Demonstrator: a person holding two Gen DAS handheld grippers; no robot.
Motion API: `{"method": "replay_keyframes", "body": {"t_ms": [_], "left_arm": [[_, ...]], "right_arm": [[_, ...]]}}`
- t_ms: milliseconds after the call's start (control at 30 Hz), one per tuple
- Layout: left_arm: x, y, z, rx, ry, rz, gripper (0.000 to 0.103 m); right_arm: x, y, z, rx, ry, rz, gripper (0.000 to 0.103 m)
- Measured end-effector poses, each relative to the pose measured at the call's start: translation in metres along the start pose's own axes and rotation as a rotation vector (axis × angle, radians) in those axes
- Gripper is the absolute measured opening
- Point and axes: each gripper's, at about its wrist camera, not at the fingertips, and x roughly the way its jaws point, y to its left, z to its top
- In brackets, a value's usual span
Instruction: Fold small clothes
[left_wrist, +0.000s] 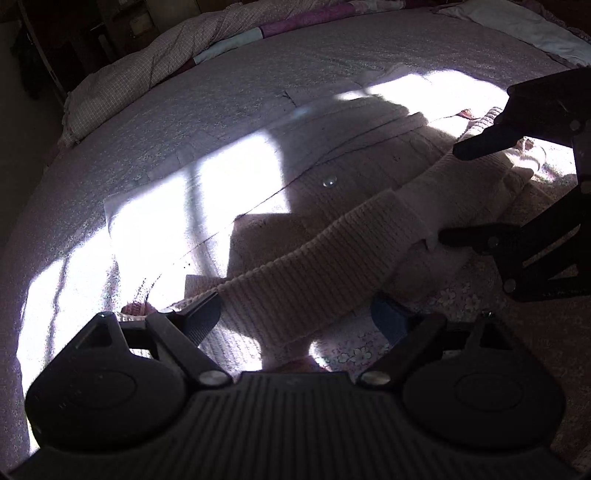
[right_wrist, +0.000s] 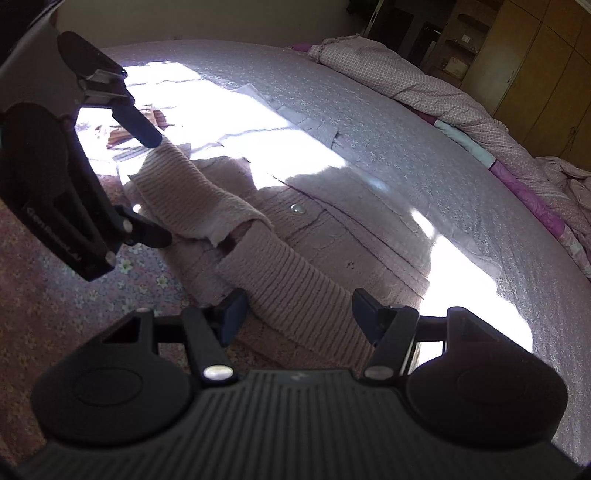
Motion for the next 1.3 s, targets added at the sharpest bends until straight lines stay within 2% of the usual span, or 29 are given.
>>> {"method": "replay_keyframes", "body": {"t_ms": [100,167,267,333,367,500,700,900,967,1033,1133,1167,1200,1233,1267,1300], "left_arm": [[0.008,0.004,0.003,0.006,0.002,0.064,0.093],[0.017,0.012,0.004,0.004,0.017,0.066,0.093],[0.028,0.027,0.006,-0.009,0.048,0.017,0.099],[0.037,0.04,0.008,-0.022,0.072,-0.044,0.101],[0.041,0.045,0.008,-0.032,0.08,-0.066,0.103],[0.055,0.059,0.012,-0.069,0.113,-0.151,0.103],[0.062,0.061,0.013,-0.057,0.13,-0.211,0.103],[0.063,0.059,0.015,-0.068,0.147,-0.216,0.103],[0.061,0.056,0.014,-0.066,0.132,-0.205,0.103],[0.057,0.053,0.009,-0.073,0.103,-0.187,0.103],[0.049,0.048,0.003,-0.092,0.071,-0.164,0.095],[0.044,0.046,0.002,-0.094,0.062,-0.153,0.089],[0.039,0.042,0.001,-0.09,0.049,-0.146,0.085],[0.033,0.038,-0.001,-0.079,0.034,-0.138,0.073],[0.03,0.035,-0.002,-0.073,0.023,-0.126,0.058],[0.025,0.03,-0.002,-0.072,0.013,-0.111,0.051]], "right_arm": [[0.008,-0.003,0.003,0.024,0.0,-0.001,0.065],[0.011,-0.007,0.003,0.041,-0.006,0.025,0.065],[0.02,-0.014,0.002,0.033,0.019,0.079,0.066],[0.023,-0.02,0.001,0.041,0.028,0.083,0.077],[0.024,-0.024,0.0,0.05,0.035,0.087,0.078],[0.029,-0.037,-0.003,0.101,0.073,0.136,0.08],[0.036,-0.046,-0.006,0.157,0.095,0.186,0.081],[0.033,-0.04,-0.011,0.194,0.084,0.167,0.082],[0.031,-0.039,-0.013,0.213,0.075,0.162,0.08],[0.026,-0.036,-0.015,0.222,0.059,0.161,0.068],[0.023,-0.032,-0.016,0.228,0.033,0.146,0.055],[0.021,-0.029,-0.017,0.228,0.025,0.141,0.051],[0.019,-0.025,-0.017,0.225,0.017,0.134,0.042],[0.017,-0.021,-0.017,0.224,0.008,0.125,0.031],[0.015,-0.018,-0.018,0.224,0.0,0.108,0.027],[0.013,-0.014,-0.018,0.22,-0.009,0.081,0.021]]}}
